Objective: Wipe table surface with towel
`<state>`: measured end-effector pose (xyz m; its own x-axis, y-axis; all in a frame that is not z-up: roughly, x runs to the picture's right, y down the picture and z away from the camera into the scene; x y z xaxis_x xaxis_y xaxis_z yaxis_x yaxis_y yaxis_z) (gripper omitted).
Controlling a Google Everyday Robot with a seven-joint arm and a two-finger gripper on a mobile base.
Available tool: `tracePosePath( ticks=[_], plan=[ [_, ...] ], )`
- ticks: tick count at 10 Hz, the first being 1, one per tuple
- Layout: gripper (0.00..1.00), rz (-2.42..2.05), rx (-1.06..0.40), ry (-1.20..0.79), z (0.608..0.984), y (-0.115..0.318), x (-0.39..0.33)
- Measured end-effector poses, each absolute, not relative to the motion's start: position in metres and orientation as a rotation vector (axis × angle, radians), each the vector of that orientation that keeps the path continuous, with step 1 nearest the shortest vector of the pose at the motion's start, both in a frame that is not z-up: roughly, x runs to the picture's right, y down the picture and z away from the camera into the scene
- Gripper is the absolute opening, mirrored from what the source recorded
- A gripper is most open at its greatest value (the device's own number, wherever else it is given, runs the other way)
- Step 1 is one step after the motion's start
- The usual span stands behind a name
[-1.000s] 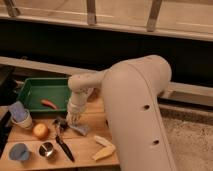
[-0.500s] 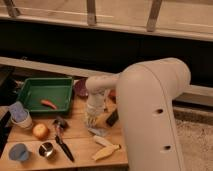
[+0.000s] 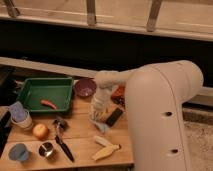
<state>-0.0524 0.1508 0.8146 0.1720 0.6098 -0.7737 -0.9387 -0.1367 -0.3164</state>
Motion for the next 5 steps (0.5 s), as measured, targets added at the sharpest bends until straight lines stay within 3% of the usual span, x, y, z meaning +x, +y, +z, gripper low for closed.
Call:
tracePosePath(
  ticks=[5],
  plan=[
    [0.0,1.323,-1.026,0.34,0.803,0.143,-0.122]
  ],
)
